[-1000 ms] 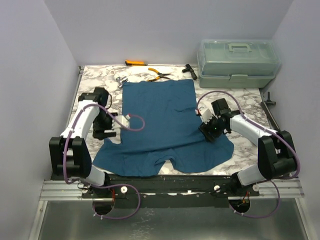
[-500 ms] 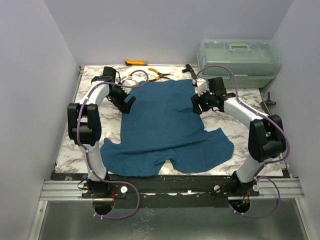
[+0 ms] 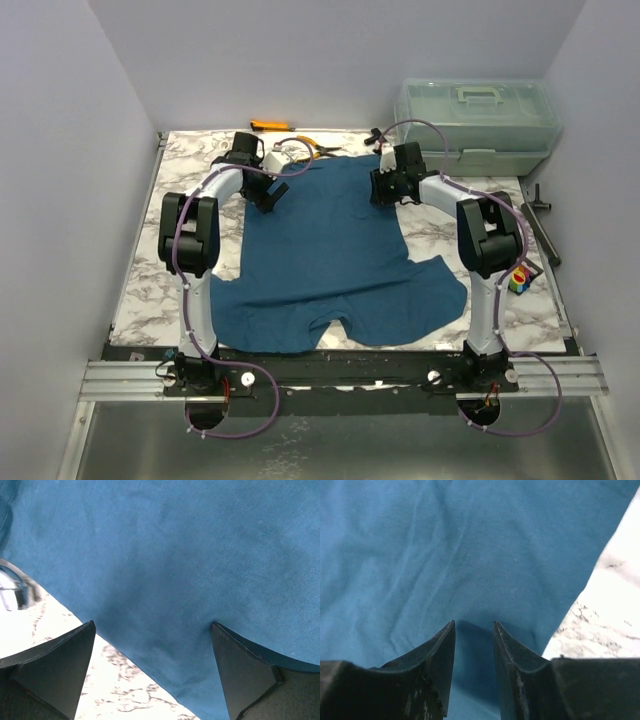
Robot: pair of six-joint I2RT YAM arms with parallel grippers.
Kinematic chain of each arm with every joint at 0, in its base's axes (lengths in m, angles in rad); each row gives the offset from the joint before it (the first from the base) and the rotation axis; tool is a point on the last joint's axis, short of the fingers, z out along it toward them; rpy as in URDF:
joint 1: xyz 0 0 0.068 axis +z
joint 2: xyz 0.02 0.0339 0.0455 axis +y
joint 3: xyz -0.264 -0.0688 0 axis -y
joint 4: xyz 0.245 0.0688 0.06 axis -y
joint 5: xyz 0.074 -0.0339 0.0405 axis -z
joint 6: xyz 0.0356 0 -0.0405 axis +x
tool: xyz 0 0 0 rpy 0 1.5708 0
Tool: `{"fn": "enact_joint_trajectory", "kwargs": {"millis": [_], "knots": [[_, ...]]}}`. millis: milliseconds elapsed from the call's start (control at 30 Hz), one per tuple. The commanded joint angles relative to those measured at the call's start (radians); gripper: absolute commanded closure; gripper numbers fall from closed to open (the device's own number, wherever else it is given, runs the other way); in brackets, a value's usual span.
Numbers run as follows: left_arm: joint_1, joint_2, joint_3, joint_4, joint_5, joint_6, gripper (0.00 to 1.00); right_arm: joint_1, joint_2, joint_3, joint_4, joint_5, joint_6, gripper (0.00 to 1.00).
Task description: Remove the brooch from the garment
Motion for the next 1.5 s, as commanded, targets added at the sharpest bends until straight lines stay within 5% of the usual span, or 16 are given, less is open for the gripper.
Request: {"fn": "enact_joint_trajectory", "kwargs": {"millis": [0,400,767,1067,1467], "knots": [[0.001,0.092,0.040,0.052,-0.120,0.070,0.01,0.007,0.084,0.083,0.029,0.045,0.043,0.62],[0.007,0.198,0.140,0.051,-0.145,0.098,0.01,0.008,0.274,0.324,-0.073,0.176,0.057,0.66],[0.033,0.069,0.026,0.034,-0.107,0.097,0.01,0.008,0.135,0.171,-0.083,0.211,-0.046,0.63],[0.044,-0.049,0.040,0.023,0.002,-0.051,0.01,0.007,-0.070,0.117,-0.076,0.017,-0.041,0.28],[0.105,-0.311,-0.003,-0.155,0.258,-0.274,0.01,0.007,-0.435,-0.117,-0.210,-0.108,-0.154,0.04]]}}
